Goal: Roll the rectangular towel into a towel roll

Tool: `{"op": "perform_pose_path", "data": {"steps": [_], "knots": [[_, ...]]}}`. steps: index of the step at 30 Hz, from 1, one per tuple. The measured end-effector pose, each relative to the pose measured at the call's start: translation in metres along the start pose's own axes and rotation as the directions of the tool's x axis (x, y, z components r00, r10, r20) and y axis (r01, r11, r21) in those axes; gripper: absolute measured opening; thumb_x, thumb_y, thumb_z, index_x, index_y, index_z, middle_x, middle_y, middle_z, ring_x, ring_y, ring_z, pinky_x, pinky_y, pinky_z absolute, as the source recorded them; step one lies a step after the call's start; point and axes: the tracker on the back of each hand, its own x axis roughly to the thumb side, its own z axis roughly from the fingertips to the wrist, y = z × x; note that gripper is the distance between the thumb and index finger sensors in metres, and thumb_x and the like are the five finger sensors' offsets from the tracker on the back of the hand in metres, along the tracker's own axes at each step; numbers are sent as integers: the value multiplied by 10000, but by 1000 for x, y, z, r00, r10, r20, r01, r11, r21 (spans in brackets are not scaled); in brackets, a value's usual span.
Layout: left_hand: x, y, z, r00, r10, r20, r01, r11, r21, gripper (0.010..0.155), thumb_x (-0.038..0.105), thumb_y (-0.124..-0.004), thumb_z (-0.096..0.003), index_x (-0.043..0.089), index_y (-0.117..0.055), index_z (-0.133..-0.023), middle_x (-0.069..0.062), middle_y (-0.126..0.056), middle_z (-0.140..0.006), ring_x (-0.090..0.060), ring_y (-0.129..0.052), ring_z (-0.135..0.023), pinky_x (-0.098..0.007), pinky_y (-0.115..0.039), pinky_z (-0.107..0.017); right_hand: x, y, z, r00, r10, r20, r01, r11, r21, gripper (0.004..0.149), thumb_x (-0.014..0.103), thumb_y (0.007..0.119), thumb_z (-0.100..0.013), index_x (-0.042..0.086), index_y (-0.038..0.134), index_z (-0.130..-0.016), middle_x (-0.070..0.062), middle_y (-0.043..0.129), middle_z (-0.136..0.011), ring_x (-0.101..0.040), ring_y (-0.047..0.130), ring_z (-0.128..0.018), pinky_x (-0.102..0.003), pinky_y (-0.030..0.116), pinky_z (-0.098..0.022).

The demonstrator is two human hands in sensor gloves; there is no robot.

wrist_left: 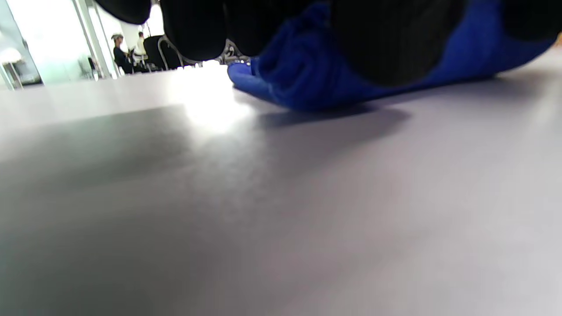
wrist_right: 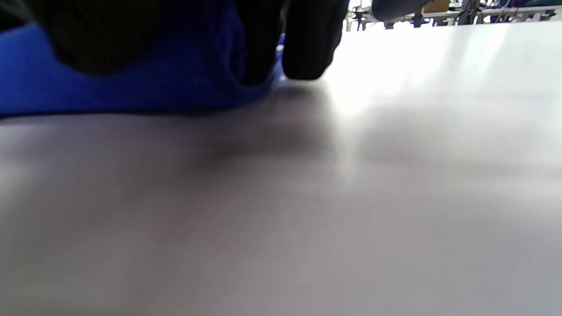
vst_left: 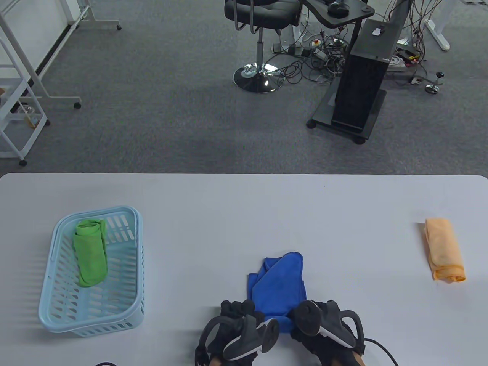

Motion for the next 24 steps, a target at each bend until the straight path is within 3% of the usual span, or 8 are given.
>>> {"op": "perform_pose_path", "data": {"steps": [4,8,12,15,17,19,21,24], "knots": [[-9,1,4,994,108,11,-108,994,-31,583,477,-664,-362,199,-889,-821,-102,-632,-995,-382,-650,-870,-644,-480,-687,-6,-4,3,997,-78,6,78,997,23,572,446,671,-309,253,833,-823,-48,710,-889,-337,613,-923,-672,371,-689],[-12,0,3,980,196,16,-195,979,-60,580,482,-611,-390,160,-985,-695,-107,-670,-972,-388,-657,-853,-643,-485,-679,-5,-6,3,999,-48,11,48,998,-28,532,453,703,-291,268,910,-744,-47,702,-897,-334,611,-923,-654,403,-695],[-10,2,0,988,152,2,-152,988,-20,553,524,-662,-407,161,-1033,-598,-114,-698,-967,-394,-664,-848,-645,-492,-675,-2,-7,3,999,-51,10,52,995,-84,606,406,774,-282,314,665,-871,-61,521,-970,-330,531,-943,-618,419,-707],[-8,2,0,995,103,-13,-103,995,-14,544,545,-660,-402,207,-988,-675,-116,-662,-989,-395,-642,-860,-646,-474,-683,1,-8,2,994,-109,32,112,987,-115,474,334,807,-283,280,765,-752,-43,606,-923,-311,610,-911,-610,460,-699],[-9,2,1,997,77,-30,-77,997,11,567,538,-677,-389,295,-695,-901,-110,-558,-1013,-368,-617,-867,-640,-465,-689,3,-7,1,999,-42,31,46,992,-121,461,346,790,-282,282,815,-737,-28,698,-876,-296,692,-879,-605,512,-689],[-5,7,2,995,98,-2,-97,992,81,539,463,-740,-393,320,-614,-897,-102,-493,-1002,-355,-602,-865,-642,-451,-693,3,-8,1,999,-36,21,39,991,-129,459,346,770,-296,266,860,-739,-36,740,-861,-299,725,-866,-607,529,-683],[2,8,4,995,60,85,-70,991,118,442,376,-763,-399,353,-679,-832,-74,-530,-969,-346,-618,-857,-639,-448,-695,2,-9,1,999,-37,22,39,994,-104,481,398,740,-305,258,887,-742,-52,750,-875,-313,720,-878,-616,525,-683],[7,6,5,993,30,115,-35,999,37,498,459,-674,-394,333,-754,-868,-91,-560,-994,-370,-605,-884,-645,-437,-695,1,-10,2,998,-60,34,61,998,-33,603,487,784,-255,238,860,-799,-84,688,-939,-350,657,-917,-642,489,-686]]}}
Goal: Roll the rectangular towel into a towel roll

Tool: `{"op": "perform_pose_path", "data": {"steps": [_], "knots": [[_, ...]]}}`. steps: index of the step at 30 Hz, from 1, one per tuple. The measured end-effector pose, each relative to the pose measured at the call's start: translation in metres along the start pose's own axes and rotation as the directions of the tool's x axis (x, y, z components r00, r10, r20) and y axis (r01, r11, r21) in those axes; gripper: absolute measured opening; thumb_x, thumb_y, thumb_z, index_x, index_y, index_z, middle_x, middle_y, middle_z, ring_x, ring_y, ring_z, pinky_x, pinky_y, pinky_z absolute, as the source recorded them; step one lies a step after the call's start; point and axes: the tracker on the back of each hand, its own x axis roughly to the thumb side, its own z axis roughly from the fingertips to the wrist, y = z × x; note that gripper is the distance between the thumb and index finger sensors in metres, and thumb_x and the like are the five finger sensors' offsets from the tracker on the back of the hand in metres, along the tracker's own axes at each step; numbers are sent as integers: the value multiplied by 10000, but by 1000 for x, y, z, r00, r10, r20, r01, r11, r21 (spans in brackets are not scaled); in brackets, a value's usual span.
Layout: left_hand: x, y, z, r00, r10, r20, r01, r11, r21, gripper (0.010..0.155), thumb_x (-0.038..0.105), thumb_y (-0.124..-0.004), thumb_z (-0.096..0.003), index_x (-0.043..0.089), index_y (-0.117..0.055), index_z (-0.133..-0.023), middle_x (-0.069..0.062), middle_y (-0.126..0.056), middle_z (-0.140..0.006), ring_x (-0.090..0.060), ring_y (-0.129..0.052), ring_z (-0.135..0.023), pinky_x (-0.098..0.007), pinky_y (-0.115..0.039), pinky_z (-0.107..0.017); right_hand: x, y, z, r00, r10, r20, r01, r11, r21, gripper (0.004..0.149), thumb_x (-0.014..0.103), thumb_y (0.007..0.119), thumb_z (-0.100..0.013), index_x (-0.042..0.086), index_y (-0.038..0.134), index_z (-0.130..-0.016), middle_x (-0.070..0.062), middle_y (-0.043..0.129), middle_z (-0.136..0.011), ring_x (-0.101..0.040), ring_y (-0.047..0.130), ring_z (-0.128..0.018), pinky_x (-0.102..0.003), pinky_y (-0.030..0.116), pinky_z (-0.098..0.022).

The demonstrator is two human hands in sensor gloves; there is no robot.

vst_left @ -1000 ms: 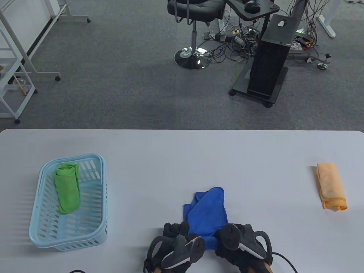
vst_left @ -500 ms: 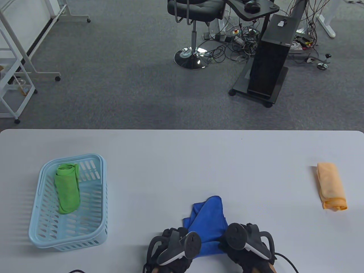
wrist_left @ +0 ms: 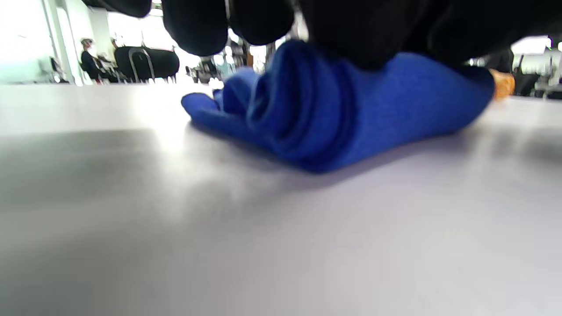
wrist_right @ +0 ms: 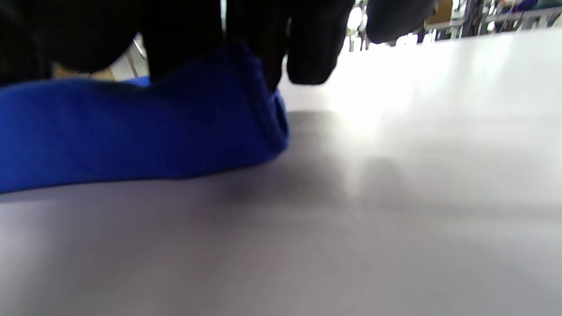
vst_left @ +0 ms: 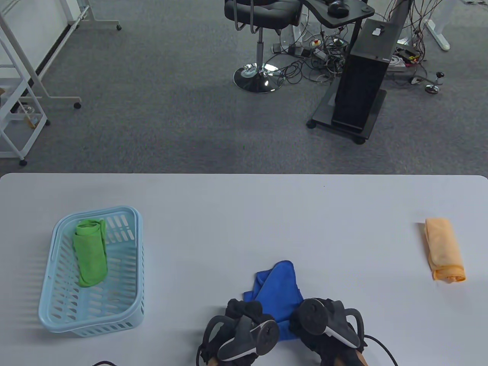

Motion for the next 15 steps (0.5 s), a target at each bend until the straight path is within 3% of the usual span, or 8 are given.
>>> {"op": "perform_pose_path", "data": {"steps": [3,5,7,15], "knots": [[0,-3,-1,1000,18,15,-17,1000,-21,718,601,-703,-319,252,-719,-946,-125,-553,-1020,-401,-589,-896,-662,-429,-690,2,5,0,996,85,17,-86,992,91,734,485,830,-244,235,713,-925,-93,594,-991,-362,583,-954,-649,451,-700],[1,-7,-3,998,-59,-13,58,996,-73,783,591,-779,-302,228,-663,-986,-117,-545,-1032,-401,-576,-914,-665,-422,-696,3,8,-1,992,124,1,-123,987,105,745,435,837,-264,252,642,-959,-87,553,-1003,-357,560,-962,-640,443,-707],[2,-10,-5,993,-111,-38,106,989,-103,753,550,-787,-319,237,-662,-991,-95,-623,-1004,-403,-597,-931,-659,-446,-699,4,8,-1,995,100,-13,-99,993,68,689,398,823,-279,250,680,-937,-82,587,-984,-348,586,-949,-632,458,-704],[-17,-2,0,986,153,-68,-153,988,-6,640,539,-659,-351,229,-932,-839,-101,-997,-680,-396,-767,-899,-677,-508,-667,-3,2,0,998,56,5,-57,998,39,604,414,732,-296,258,790,-876,-30,762,-879,-287,697,-912,-616,509,-692]]}}
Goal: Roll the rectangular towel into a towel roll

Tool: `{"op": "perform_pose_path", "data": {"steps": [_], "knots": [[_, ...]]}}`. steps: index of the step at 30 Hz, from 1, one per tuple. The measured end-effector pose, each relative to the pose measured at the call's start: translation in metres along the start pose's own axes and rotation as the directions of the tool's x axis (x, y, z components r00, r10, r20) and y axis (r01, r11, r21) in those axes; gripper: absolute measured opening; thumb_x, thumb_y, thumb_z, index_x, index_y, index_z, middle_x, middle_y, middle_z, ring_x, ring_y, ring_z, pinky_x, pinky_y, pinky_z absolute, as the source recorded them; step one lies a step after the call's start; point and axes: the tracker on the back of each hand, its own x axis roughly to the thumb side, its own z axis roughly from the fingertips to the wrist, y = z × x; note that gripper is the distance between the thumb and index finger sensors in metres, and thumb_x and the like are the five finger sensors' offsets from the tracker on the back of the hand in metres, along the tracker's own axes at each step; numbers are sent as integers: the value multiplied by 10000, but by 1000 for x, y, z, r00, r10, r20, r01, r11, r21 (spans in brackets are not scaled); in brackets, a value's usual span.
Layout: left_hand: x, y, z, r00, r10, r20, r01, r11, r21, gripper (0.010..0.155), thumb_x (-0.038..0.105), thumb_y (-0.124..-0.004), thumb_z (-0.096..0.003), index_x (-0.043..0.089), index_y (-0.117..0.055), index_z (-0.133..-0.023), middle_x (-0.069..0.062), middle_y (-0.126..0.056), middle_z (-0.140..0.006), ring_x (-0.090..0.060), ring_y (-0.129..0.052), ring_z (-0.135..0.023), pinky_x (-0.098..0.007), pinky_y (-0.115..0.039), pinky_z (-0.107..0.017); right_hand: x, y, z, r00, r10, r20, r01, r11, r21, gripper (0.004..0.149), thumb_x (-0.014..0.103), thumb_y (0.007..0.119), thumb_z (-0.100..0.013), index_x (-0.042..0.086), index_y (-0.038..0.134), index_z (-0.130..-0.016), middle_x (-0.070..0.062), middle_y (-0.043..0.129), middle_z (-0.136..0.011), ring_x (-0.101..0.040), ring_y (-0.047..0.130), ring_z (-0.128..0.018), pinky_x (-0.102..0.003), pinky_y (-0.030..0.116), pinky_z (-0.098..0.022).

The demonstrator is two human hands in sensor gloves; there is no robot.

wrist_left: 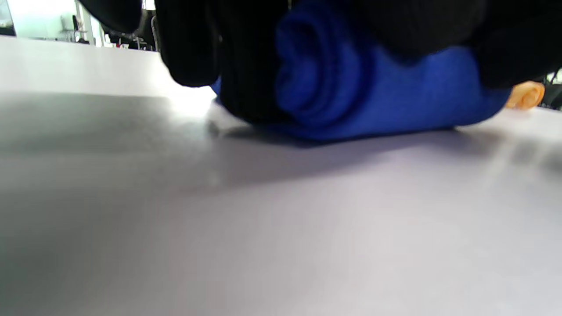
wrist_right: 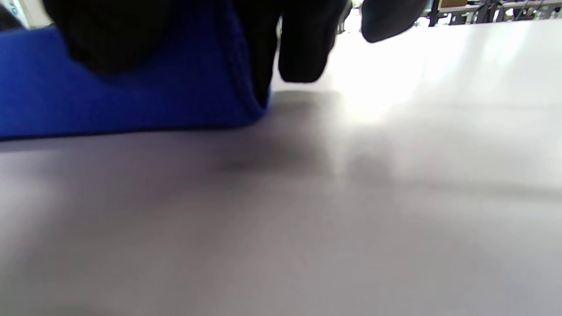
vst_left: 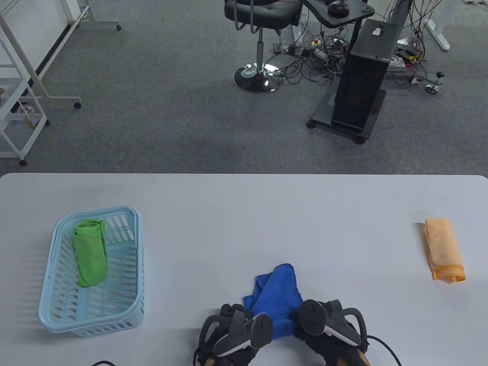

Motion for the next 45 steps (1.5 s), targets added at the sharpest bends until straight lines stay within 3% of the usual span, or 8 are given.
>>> {"op": "perform_pose_path", "data": {"steps": [10,14,16,22,27,31,41,45], "knots": [[-5,3,-2,995,90,-43,-90,996,11,588,557,-693,-382,197,-1059,-668,-90,-1060,-490,-371,-826,-849,-680,-527,-654,6,-4,2,999,42,-32,-44,996,-75,571,396,691,-315,232,831,-843,-52,940,-708,-280,892,-758,-564,650,-636],[-2,0,-2,996,56,-67,-55,998,12,578,539,-698,-383,248,-960,-808,-116,-970,-666,-411,-734,-879,-684,-474,-673,7,-3,2,1000,17,-19,-18,997,-78,599,370,738,-315,292,709,-909,-61,685,-924,-313,683,-902,-587,540,-687],[-2,-1,-3,997,26,-71,-26,1000,-3,654,527,-702,-387,297,-648,-997,-92,-830,-804,-399,-663,-900,-672,-440,-687,7,-5,2,999,-37,-4,36,995,-94,566,344,773,-310,312,678,-867,-51,611,-945,-313,629,-922,-590,505,-699],[12,4,-2,995,-100,-17,101,990,97,411,378,-779,-394,370,-783,-805,-84,-709,-894,-385,-620,-896,-659,-418,-697,10,-5,1,1000,28,1,-28,988,-152,461,344,790,-282,246,799,-732,-28,713,-872,-287,728,-870,-578,568,-677],[11,4,-1,994,-103,28,101,993,67,609,554,-675,-359,288,-843,-880,-140,-680,-991,-425,-563,-943,-670,-390,-698,6,-4,1,999,43,-1,-43,996,-78,629,486,737,-272,251,802,-852,-73,697,-929,-323,711,-894,-598,559,-676],[11,-2,-6,980,-200,10,200,979,-27,768,603,-789,-302,256,-728,-985,-139,-621,-1048,-434,-507,-981,-684,-361,-708,6,2,-1,994,105,-6,-105,994,24,765,477,818,-250,247,665,-963,-73,596,-992,-337,625,-943,-613,505,-699],[-2,5,-17,1000,-11,-29,10,1000,-28,649,489,-701,-365,224,-839,-941,-107,-860,-906,-441,-570,-986,-677,-398,-702,-3,-1,-3,999,35,-15,-37,995,-96,653,457,723,-281,271,772,-905,1,731,-910,-257,733,-889,-583,543,-691],[-4,10,-17,998,45,-32,-43,997,57,633,426,-684,-394,350,-624,-1019,-95,-960,-798,-412,-665,-945,-680,-426,-692,-2,-5,-3,1000,10,-2,-10,983,-184,659,444,715,-282,298,673,-924,13,895,-781,-234,894,-768,-577,589,-674]]}}
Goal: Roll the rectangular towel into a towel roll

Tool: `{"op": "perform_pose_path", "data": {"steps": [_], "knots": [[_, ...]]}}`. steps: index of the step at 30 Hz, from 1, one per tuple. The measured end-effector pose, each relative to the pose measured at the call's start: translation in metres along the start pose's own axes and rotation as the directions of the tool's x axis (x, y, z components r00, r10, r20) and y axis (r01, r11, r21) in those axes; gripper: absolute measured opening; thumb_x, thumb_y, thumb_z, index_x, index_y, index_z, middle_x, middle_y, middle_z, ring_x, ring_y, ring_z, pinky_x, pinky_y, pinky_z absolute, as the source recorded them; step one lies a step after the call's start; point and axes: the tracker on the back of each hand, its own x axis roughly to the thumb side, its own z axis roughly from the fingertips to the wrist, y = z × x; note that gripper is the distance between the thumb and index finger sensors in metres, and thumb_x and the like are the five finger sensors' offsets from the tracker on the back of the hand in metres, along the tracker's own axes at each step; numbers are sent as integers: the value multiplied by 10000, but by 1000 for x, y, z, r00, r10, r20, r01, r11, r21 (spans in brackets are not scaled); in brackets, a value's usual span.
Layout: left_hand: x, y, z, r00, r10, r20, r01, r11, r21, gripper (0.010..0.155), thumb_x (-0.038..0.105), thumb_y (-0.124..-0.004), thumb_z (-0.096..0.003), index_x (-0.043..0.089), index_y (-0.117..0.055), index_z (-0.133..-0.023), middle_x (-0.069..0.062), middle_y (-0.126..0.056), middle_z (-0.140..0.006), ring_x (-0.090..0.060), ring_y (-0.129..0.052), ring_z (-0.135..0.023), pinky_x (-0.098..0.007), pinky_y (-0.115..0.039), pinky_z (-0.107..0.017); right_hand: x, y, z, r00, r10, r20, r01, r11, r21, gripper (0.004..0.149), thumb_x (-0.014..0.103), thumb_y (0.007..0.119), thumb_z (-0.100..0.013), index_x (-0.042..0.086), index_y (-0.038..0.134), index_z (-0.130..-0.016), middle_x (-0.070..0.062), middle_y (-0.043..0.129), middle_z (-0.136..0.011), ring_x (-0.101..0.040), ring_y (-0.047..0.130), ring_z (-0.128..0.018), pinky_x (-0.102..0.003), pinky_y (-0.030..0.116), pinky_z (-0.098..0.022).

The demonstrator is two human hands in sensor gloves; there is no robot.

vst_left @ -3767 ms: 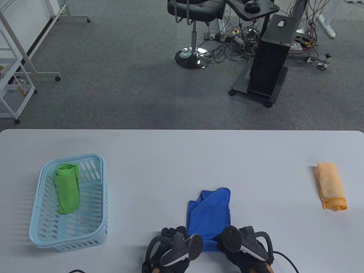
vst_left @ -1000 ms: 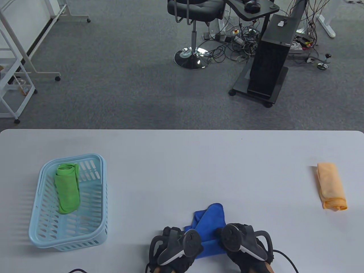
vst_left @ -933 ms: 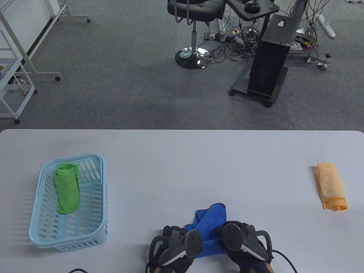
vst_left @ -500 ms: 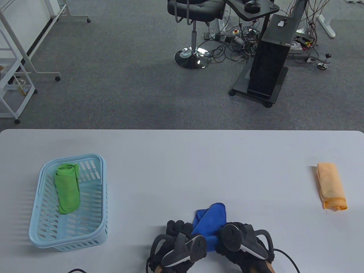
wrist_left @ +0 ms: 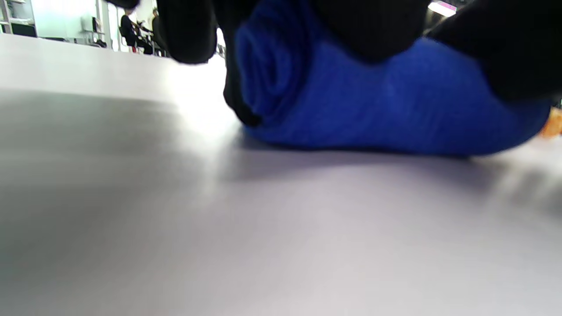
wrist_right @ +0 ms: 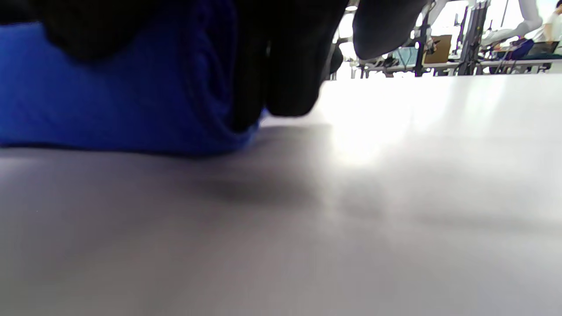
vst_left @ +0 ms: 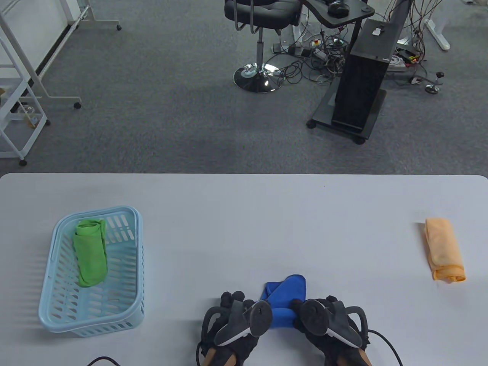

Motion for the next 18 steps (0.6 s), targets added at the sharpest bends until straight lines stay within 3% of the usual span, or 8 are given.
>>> {"op": "perform_pose_path", "data": {"steps": [4,7,9,10,12,14,16,18], "knots": [[-6,0,-1,999,21,-41,-21,1000,-9,513,451,-660,-403,366,-772,-897,-89,-1004,-707,-414,-646,-937,-684,-389,-691,2,0,-2,1000,0,2,0,1000,-3,562,434,705,-292,309,799,-832,0,952,-719,-237,957,-690,-565,626,-656],[-9,-3,-3,995,53,-80,-56,997,-46,509,451,-654,-413,373,-813,-890,-105,-880,-823,-445,-542,-955,-692,-329,-694,6,-1,-1,1000,2,-12,-3,1000,-13,566,395,725,-306,308,789,-862,-19,805,-849,-261,821,-811,-575,576,-677],[-6,-3,-1,996,34,-79,-34,999,-2,522,425,-696,-420,424,-682,-942,-112,-693,-937,-422,-496,-947,-683,-308,-701,8,0,-1,1000,-11,-5,11,1000,-9,611,373,744,-312,354,637,-914,-28,644,-944,-272,703,-884,-584,520,-699],[-4,-2,0,998,21,-65,-19,1000,23,518,410,-717,-421,424,-642,-933,-106,-646,-948,-413,-488,-943,-677,-316,-701,9,0,-1,999,-33,5,33,999,-8,581,352,762,-314,368,634,-881,-25,594,-962,-276,656,-906,-591,485,-710],[3,-1,2,999,-45,-16,46,995,89,428,375,-752,-411,369,-721,-838,-80,-646,-934,-398,-486,-942,-667,-307,-710,9,-2,-1,998,-48,29,49,998,-41,463,326,791,-306,336,731,-765,-12,639,-933,-264,691,-889,-584,511,-701],[8,1,3,991,-132,15,129,984,119,417,381,-785,-391,372,-805,-808,-78,-719,-913,-402,-546,-933,-670,-359,-700,9,-2,0,999,10,31,-8,998,-66,458,339,797,-286,321,785,-743,-15,684,-909,-263,733,-866,-576,549,-686],[9,2,4,988,-152,6,151,985,85,440,413,-741,-402,369,-839,-829,-103,-705,-961,-409,-524,-956,-668,-353,-708,10,-2,1,999,40,22,-38,997,-66,467,362,762,-299,321,828,-760,-23,696,-916,-270,743,-869,-573,559,-685],[7,1,4,992,-125,24,123,990,68,548,501,-681,-380,329,-839,-876,-139,-691,-1000,-425,-509,-967,-673,-353,-704,8,-3,0,999,29,31,-28,999,-37,551,462,727,-283,312,830,-803,-38,685,-940,-282,731,-884,-581,559,-685]]}}
